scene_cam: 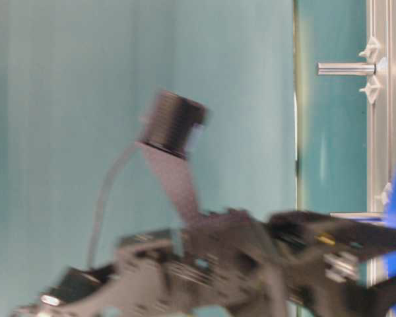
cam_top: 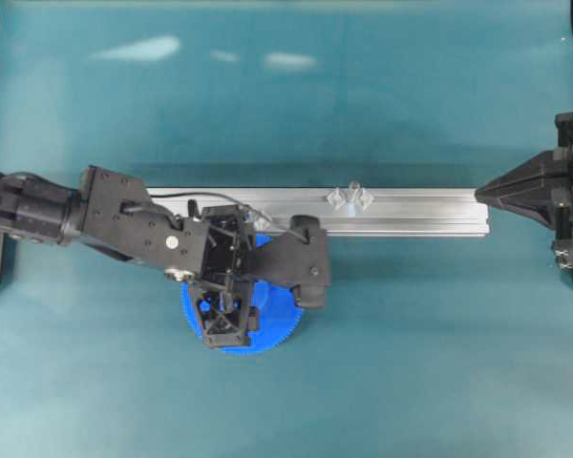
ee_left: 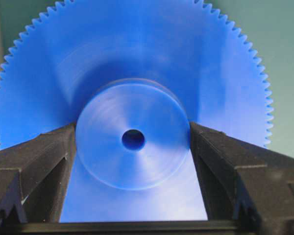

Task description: Insert the large gear onto the shaft.

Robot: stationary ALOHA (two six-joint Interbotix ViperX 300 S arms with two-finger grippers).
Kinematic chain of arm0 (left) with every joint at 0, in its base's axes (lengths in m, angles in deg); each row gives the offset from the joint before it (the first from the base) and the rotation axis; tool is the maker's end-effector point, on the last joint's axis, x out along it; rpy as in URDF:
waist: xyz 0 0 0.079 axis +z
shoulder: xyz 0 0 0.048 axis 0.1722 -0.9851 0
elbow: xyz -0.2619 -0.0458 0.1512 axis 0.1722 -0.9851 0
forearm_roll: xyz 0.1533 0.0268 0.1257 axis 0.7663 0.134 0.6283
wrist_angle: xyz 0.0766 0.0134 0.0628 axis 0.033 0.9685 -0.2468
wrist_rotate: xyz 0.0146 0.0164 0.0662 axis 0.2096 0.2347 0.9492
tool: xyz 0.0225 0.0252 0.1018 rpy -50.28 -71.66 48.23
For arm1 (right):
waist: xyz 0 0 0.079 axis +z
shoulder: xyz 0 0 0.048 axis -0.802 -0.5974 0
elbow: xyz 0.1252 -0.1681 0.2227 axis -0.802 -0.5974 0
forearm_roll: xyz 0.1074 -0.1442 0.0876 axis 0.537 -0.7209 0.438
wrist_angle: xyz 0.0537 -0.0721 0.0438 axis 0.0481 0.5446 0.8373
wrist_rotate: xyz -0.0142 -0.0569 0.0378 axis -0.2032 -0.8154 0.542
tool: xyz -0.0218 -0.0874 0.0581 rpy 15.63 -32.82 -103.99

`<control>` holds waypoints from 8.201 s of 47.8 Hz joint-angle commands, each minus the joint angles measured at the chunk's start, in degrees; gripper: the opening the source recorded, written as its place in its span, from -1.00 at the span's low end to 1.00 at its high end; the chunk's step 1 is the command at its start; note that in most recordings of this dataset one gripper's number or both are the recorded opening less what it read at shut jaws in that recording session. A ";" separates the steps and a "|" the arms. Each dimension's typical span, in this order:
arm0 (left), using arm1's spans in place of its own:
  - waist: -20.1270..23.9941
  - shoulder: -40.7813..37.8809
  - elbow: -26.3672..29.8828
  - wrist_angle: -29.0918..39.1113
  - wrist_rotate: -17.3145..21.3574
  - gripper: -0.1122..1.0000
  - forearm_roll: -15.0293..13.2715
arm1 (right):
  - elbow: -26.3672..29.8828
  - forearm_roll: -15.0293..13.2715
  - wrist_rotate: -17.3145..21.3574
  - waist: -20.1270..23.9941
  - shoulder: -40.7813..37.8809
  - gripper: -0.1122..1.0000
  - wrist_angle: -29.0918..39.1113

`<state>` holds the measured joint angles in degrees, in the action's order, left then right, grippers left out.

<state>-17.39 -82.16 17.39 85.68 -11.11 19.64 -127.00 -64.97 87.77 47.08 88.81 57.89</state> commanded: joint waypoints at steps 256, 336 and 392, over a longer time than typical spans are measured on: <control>17.75 -18.11 37.97 15.21 20.57 0.58 0.00 | -0.26 -0.35 0.62 -0.09 4.13 -0.64 1.49; 15.29 -17.75 43.33 19.07 19.07 0.78 0.00 | -0.18 -0.26 0.62 -0.09 4.13 -0.64 1.49; 12.48 -14.85 43.51 19.69 15.73 0.78 0.00 | -0.44 -0.26 0.70 -0.09 4.22 -0.64 1.49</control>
<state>-4.73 -100.44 59.32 105.63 4.71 19.55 -127.88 -65.32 87.86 47.08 93.29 59.64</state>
